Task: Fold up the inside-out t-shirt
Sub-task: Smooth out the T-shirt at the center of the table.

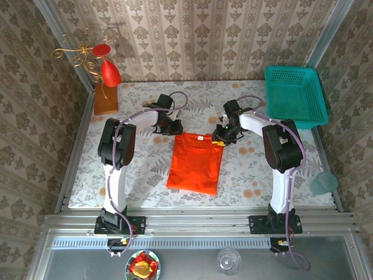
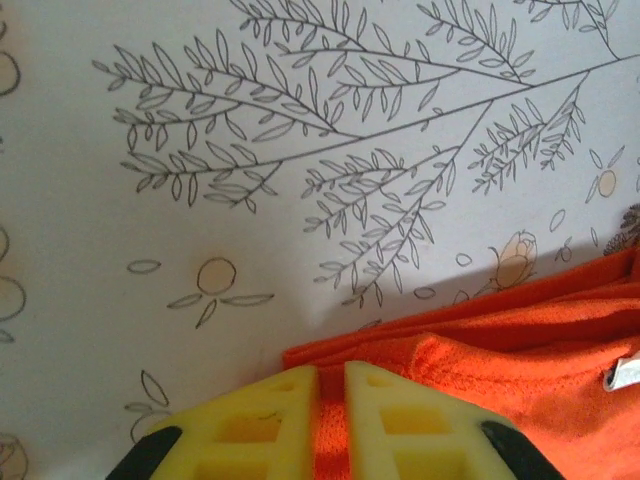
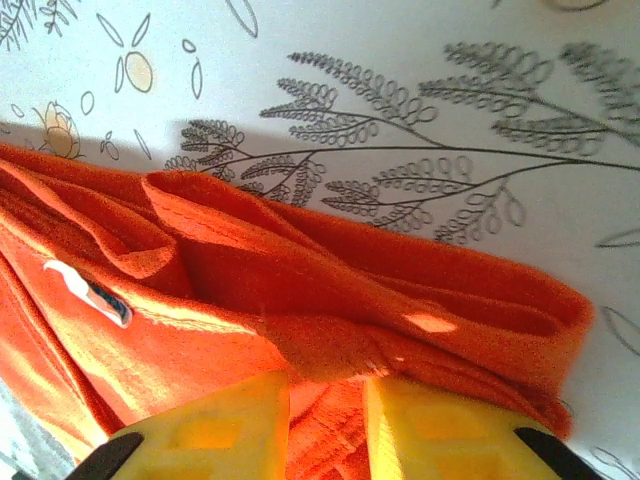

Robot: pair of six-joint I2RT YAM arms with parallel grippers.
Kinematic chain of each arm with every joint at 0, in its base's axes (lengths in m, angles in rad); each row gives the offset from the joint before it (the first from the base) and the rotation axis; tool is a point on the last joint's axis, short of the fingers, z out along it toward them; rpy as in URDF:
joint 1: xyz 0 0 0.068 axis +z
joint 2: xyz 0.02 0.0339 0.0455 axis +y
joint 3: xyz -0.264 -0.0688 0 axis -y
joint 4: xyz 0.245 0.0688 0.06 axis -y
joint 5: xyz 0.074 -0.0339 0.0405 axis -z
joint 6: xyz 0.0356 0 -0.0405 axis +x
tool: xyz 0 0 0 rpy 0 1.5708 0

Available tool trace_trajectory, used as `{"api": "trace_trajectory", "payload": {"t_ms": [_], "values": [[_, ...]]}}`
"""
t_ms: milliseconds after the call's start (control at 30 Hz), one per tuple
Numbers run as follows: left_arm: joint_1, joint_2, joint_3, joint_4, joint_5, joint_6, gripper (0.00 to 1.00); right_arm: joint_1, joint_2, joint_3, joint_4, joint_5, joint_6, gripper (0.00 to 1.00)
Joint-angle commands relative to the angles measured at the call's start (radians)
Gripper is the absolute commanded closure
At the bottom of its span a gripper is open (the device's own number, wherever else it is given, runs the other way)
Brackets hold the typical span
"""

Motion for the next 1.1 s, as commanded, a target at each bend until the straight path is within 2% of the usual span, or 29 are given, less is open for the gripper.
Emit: {"api": "trace_trajectory", "payload": {"t_ms": [0,133,333,633,933,1067], "values": [[0.004,-0.098,-0.053,-0.006,-0.041,-0.028,0.8,-0.005,-0.087,-0.018,-0.052,0.077,0.008,0.72],[0.006,-0.199,-0.11,-0.001,-0.047,-0.048,0.75,-0.003,-0.139,-0.042,-0.072,0.121,0.009,0.71],[-0.001,-0.282,-0.204,0.014,-0.013,-0.081,0.78,0.001,-0.133,-0.064,-0.104,0.203,0.009,0.69],[-0.07,-0.289,-0.328,0.074,0.003,-0.127,0.82,0.022,-0.083,-0.077,-0.065,0.191,0.049,0.62],[-0.088,-0.261,-0.329,0.08,0.018,-0.125,0.82,0.035,-0.029,-0.068,-0.02,0.14,0.081,0.6],[-0.085,-0.242,-0.325,0.07,0.012,-0.113,0.82,0.038,-0.017,-0.072,0.017,0.099,0.1,0.63]]}}
